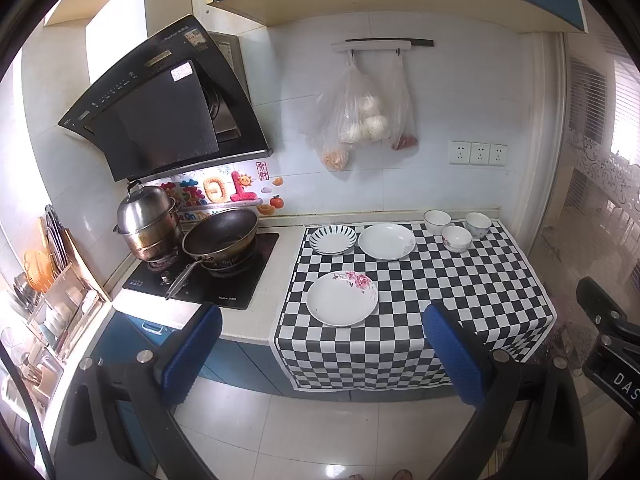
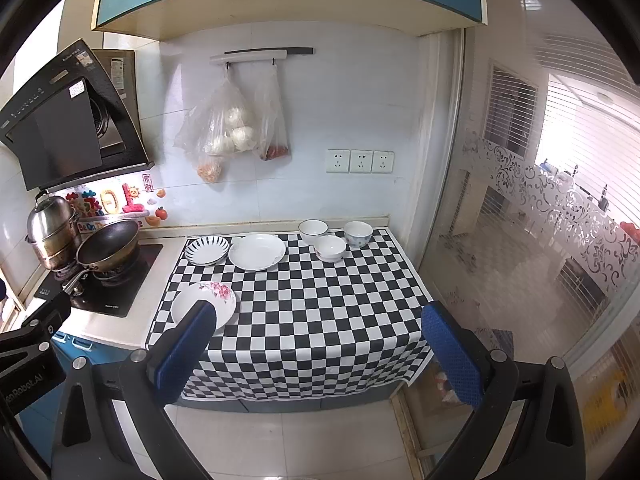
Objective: Organize plates and bowls
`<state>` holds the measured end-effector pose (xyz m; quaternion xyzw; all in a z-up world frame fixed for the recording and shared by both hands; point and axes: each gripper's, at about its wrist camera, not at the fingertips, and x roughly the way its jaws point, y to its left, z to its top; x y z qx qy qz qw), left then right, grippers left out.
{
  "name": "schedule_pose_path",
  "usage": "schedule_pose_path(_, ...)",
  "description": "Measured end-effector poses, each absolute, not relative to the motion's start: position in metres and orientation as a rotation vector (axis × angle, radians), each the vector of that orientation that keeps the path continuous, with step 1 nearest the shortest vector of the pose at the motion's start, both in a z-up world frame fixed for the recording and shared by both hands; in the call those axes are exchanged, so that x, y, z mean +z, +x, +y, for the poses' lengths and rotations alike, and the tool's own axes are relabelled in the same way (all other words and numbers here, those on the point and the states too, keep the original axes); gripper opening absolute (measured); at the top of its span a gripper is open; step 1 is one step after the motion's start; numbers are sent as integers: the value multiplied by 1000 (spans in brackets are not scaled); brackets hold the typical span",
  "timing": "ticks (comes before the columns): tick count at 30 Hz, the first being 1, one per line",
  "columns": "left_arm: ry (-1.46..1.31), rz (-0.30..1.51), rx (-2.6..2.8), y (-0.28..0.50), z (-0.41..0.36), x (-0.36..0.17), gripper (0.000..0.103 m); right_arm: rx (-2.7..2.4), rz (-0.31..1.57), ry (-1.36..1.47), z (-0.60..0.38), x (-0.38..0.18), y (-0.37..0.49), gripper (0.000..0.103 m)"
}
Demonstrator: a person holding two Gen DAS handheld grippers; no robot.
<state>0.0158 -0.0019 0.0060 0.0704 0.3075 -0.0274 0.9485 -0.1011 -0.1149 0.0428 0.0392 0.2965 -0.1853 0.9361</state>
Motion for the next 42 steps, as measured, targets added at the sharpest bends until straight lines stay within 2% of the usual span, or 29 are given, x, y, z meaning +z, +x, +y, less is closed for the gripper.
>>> schedule_pose_path(25,143,582,-59,45,1,-3,103,-401,621,135,-115,26,-75,103)
schedule_pose_path(42,103,606,-75,121,22,-14,103,-438,652,128,-103,16,10,103)
